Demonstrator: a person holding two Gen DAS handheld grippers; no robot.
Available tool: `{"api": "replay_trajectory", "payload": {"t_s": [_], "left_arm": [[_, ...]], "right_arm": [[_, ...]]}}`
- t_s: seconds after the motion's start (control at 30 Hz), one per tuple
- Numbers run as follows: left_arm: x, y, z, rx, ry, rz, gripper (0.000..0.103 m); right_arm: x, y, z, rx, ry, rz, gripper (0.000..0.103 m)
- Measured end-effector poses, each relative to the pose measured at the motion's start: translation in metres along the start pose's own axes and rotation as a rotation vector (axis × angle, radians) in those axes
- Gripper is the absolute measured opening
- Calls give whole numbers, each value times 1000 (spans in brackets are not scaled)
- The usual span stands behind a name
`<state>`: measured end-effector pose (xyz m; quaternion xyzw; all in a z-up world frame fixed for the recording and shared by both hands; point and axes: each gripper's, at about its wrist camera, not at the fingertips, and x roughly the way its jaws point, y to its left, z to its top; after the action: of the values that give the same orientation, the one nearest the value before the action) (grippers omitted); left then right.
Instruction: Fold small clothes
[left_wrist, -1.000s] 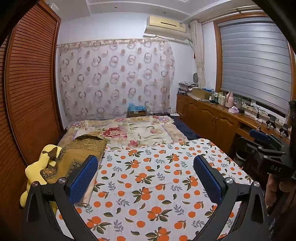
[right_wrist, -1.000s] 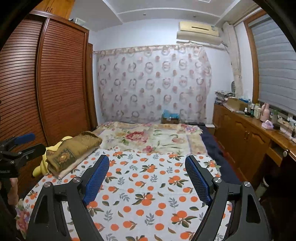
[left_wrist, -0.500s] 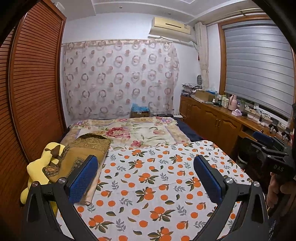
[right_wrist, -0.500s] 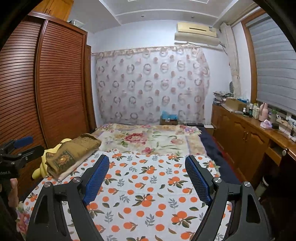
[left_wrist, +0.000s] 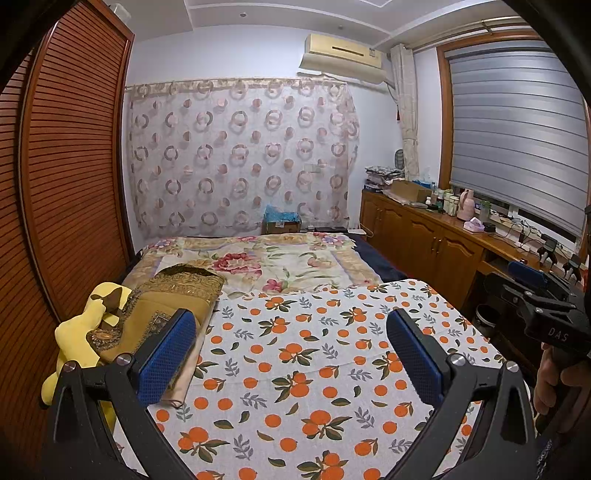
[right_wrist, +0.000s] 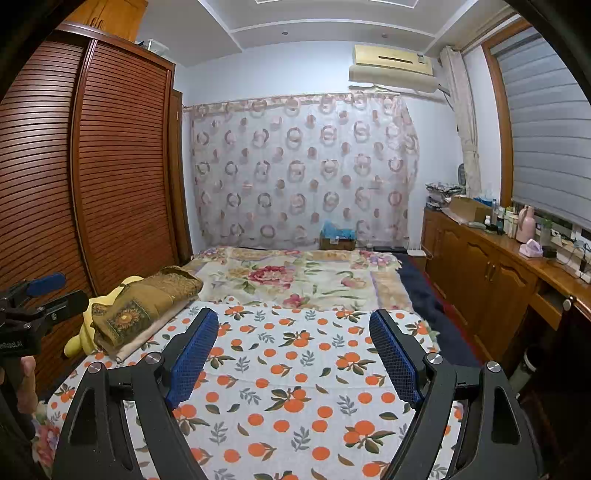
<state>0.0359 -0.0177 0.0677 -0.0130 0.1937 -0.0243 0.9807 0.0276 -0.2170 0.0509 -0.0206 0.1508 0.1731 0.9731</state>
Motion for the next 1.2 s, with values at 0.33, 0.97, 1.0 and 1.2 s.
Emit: {"api": "replay_trajectory", "payload": {"t_s": [0.33,0.97,1.0,1.2], "left_arm": [[0,0,0,1,1,0,103],[0,0,0,1,-1,1,103],[0,0,0,1,-1,0,103],[0,0,0,1,-1,1,103]], "right_arm": [[1,-1,0,-1,0,2,85],[3,-3,0,-2,-2,1,85],[2,-2,0,-2,-2,1,85],[2,-3,0,-3,-2,0,85]]}}
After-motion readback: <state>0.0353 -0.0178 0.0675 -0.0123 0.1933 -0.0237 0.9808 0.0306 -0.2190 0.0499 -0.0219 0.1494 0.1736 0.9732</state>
